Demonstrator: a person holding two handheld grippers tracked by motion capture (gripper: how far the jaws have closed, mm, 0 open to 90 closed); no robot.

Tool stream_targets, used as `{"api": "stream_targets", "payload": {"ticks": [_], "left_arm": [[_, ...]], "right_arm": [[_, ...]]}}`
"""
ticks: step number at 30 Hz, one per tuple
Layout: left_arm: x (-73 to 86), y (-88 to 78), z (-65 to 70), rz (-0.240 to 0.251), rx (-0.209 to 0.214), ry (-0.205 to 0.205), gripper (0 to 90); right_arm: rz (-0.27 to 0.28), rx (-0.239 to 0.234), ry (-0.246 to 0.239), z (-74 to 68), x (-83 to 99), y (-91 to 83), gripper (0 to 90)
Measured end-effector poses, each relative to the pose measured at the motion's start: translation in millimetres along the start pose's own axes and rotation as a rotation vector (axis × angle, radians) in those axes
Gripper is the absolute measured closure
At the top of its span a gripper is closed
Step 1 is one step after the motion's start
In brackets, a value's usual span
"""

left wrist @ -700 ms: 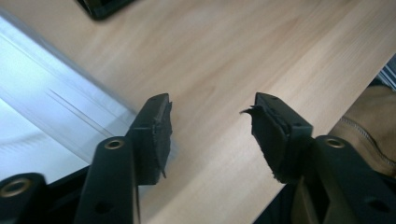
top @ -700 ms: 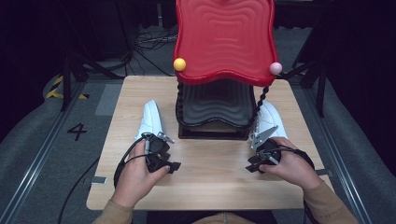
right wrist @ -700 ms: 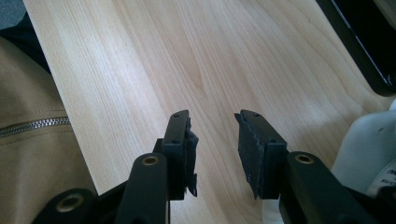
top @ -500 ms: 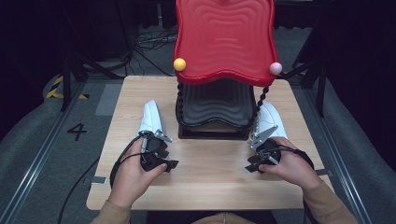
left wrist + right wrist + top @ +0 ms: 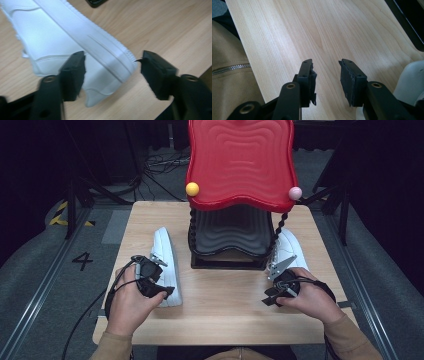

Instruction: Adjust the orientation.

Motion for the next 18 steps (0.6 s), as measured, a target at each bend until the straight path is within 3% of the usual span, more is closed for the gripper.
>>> {"api": "stream_targets", "payload": {"ticks": [1,3,5,10,18], "left_arm": [[0.4,-0.8,-1.6,0.013,0.037,0.009,57.9],[1.2,0.0,-5.0,0.005,0.057,0.026,77.3],[0.6,1.7,-7.1,0.009,0.078,0.047,88.0],[-3.6,10.9,-12.2,-0.010,0.053,0.068,90.0],[-9.3,20.7,-14.8,-0.023,0.077,0.087,90.0]], "right_arm": [[-0.001,-0.001,0.002,-0.1,0.4,0.1,62.9],[-0.003,0.001,0.004,-0.4,1.1,0.3,62.9],[-0.005,0.001,0.005,-0.7,1.8,0.5,62.9],[-0.005,0.003,0.011,-0.4,3.1,1.0,62.5],[-0.009,0.001,0.026,-0.7,6.7,1.7,62.2]]}}
Point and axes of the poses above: each handheld gripper's, and its own axes: y roughly forward along the jaws, x roughly out of its underside, z roughly to its right, the point moved 3 cm from there along y, roughly forward along the jaws, and after that the axes turned 9 degrees about -z, right-handed, at the moved point
